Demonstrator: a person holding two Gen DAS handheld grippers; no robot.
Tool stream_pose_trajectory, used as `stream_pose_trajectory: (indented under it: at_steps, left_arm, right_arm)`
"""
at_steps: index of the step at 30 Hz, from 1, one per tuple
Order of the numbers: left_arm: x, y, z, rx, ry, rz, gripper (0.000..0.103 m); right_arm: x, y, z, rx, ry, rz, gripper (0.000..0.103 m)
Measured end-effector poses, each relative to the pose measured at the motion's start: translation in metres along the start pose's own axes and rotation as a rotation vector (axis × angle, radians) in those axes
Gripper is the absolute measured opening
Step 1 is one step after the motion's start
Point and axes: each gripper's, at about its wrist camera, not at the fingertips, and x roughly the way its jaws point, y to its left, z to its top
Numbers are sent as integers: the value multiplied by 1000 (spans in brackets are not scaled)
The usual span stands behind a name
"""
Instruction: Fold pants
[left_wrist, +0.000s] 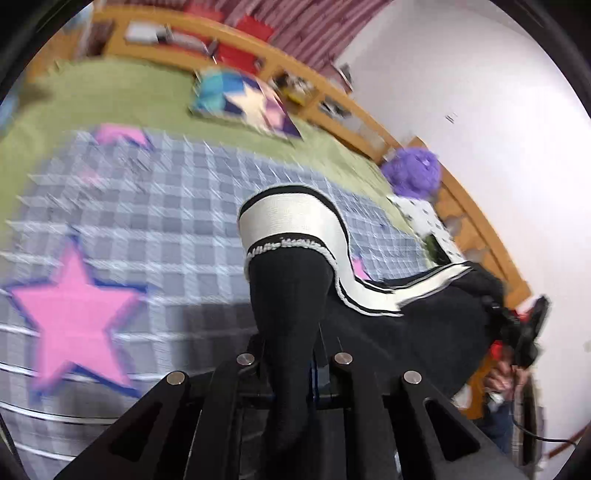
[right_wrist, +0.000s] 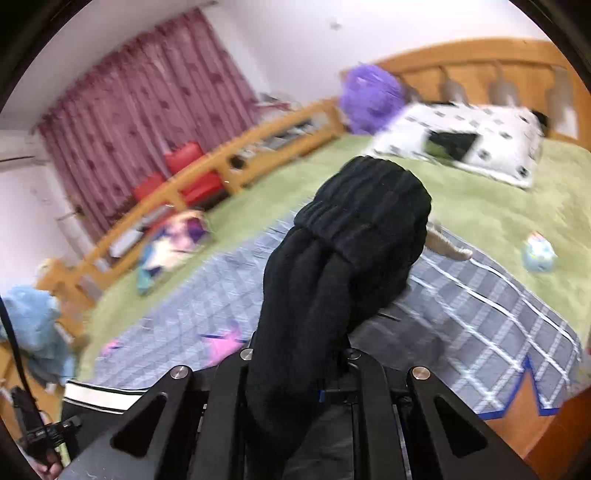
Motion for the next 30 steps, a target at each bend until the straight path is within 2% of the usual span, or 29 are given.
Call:
stream_pose_trajectory:
  at_steps: [2,5,6,8,9,10,11,12,13,14,16,18,19,20,22,25,27,29,30]
  left_arm:
    - [-25,13,5,4,-42,53,11]
    - [-50,54,4,-43,-37,133,12]
    - [-50,64,3,-51,-32,153,12]
    - [-37,90,-10,-69,12,239,16]
    - [-30,100,-15,-75,39,269,18]
    - [-13,111,-24,-88,82,330,21]
    - [-5,115,-30,-90,95,368,29]
    - [1,120,-36,-82,100,418,38]
    - [3,121,-40,-71,97,454,40]
    - [-1,122,-42,-69,91,465,40]
    - [-15,112,-42,-67,58,469,41]
    - [-32,102,-42,-42,14,476,54]
    - [-44,91,-45,-15,-35,466,59]
    - [-52,83,-47,7,-67,459,64]
    - [-60,70,-58,44,-100,465,64]
    - [-62,64,-83,50,-87,502,64]
    - [-57,70,-100,23,-59,504,64]
    - [-41,84,-123,-15,30,516,64]
    - [-38,87,-134,-26,46,513,65]
  right_arm:
    - [-2,22,-3,-9,-8,56,13]
    - [14,44,-24,-6,43,133,13]
    - [28,49,-36,-1,79,142,14]
    - [64,52,-65,7,187,145,15]
    - [85,50,-81,-4,250,125,15]
    - [97,47,-93,-18,277,81,16]
    - [111,40,-108,-47,308,-23,20]
    - [119,33,-118,-68,339,-69,25]
    - [120,27,-124,-69,368,-53,25]
    - [116,22,-127,-68,388,-32,26]
    - [103,22,-126,-90,412,-46,31]
    - [76,33,-121,-177,384,-129,37]
    - [60,42,-119,-222,354,-158,37]
    - [48,51,-119,-253,327,-162,38]
    - [32,69,-119,-281,291,-128,38]
    - [25,116,-128,-317,289,-17,38]
    - [26,146,-146,-336,291,74,38]
    - [30,177,-168,-345,314,153,38]
    - [34,193,-183,-353,338,186,38]
